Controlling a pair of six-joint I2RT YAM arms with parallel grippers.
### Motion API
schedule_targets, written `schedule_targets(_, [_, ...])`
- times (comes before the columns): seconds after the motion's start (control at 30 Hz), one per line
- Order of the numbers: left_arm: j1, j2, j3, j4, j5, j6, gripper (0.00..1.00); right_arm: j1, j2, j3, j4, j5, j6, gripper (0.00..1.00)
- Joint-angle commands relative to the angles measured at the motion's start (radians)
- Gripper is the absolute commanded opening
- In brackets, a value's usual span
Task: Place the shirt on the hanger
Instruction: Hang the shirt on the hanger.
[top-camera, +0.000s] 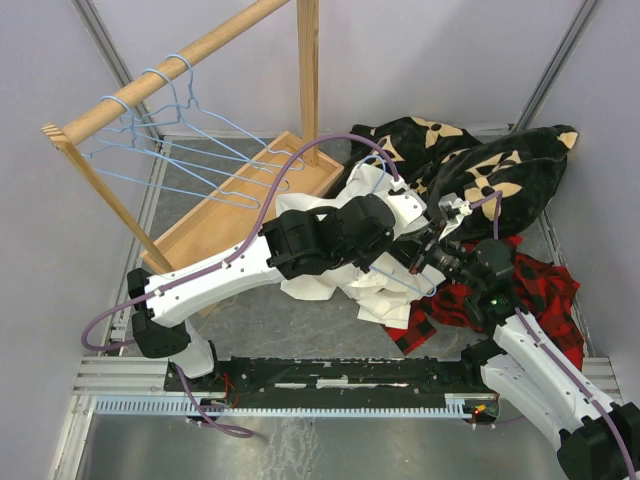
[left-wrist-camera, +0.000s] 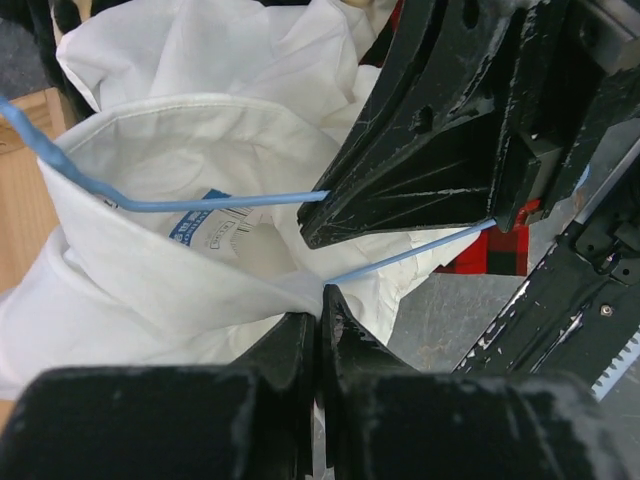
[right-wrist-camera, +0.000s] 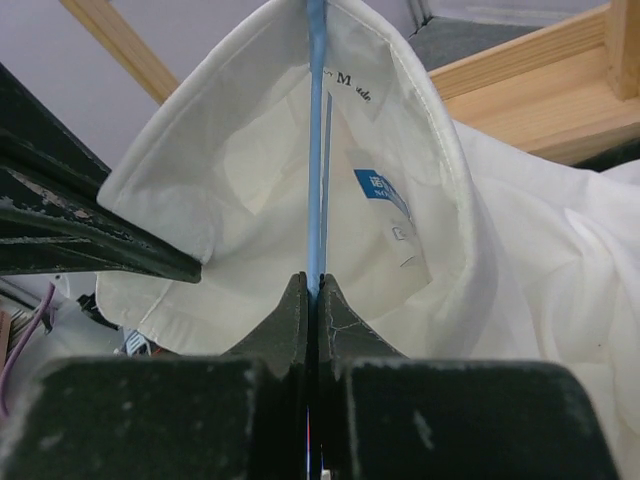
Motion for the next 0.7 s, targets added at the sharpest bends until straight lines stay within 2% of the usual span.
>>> schedule_targets(0.0, [-0.012,-0.026,0.042,0.067,-0.036,0.016,0.05,0.003,-0.075,-0.01,0.105,0.106,0.024,0.0])
schedule_targets(0.17, [-0.013,-0.117,0.018,0.096,-0.053,-0.013,0.38,0.002,-0.249,-0.026,0.017,0.261,0.03,0.0])
schedule_targets(0.2, [-0.013,-0.142,0.01,0.105,-0.055,-0.013,0.59,0.003,-0.28,-0.027,0.0,0.28,0.035,0.0])
schedule_targets(0.23, [-0.013,-0.166,0.005,0.115,-0.061,-0.013,0.66,0.003,-0.308,-0.023,-0.024,0.304,0.041,0.0])
schedule_targets(0.3, [-0.012,-0.217,-0.011,0.127,-0.086,-0.005,0.73,0.002,-0.358,-0.016,-0.047,0.333,0.059,0.0])
schedule_targets(0.4, [-0.012,-0.297,-0.063,0.149,-0.144,0.027,0.76,0.003,-0.421,0.019,-0.099,0.365,0.069,0.0])
schedule_targets(0.57, [-0.012,-0.384,-0.143,0.164,-0.256,0.077,0.82,0.003,-0.492,0.145,-0.235,0.402,0.021,0.0])
schedule_targets(0.67, [-0.012,-0.421,-0.194,0.215,-0.277,0.114,0.88,0.002,-0.505,0.235,-0.304,0.421,-0.009,0.0])
